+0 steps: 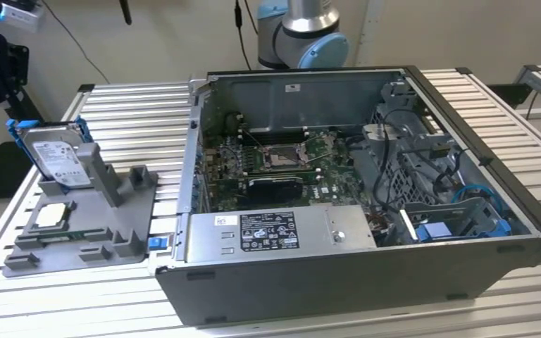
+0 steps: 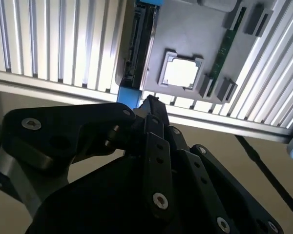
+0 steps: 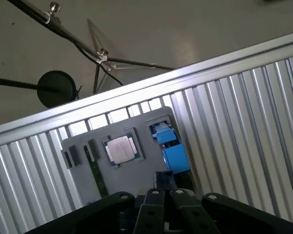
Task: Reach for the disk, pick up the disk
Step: 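Pick up the disk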
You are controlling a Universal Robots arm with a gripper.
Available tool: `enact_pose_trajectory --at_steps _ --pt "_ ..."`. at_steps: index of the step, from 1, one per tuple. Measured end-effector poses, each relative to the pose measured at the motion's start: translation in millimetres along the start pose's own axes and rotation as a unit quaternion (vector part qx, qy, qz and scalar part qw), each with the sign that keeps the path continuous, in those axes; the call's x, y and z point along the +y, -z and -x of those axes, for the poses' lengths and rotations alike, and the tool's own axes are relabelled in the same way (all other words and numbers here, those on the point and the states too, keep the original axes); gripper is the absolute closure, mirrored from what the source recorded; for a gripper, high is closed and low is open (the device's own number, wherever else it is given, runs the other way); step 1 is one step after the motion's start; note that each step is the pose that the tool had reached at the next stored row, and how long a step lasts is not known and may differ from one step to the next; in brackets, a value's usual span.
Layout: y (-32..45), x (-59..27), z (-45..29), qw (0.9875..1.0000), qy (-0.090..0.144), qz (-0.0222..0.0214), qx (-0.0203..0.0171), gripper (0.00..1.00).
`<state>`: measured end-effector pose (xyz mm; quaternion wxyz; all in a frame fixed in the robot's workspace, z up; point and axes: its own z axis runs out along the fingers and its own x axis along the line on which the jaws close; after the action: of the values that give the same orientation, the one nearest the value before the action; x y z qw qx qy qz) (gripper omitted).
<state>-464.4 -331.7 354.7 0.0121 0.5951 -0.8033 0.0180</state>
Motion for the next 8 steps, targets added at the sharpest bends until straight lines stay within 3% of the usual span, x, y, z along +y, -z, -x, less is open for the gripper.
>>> enact_pose_trajectory --at_steps 8 --pt "0.0 0.0 0.0 0.9994 0.035 -0.0015 -0.0005 1.0"
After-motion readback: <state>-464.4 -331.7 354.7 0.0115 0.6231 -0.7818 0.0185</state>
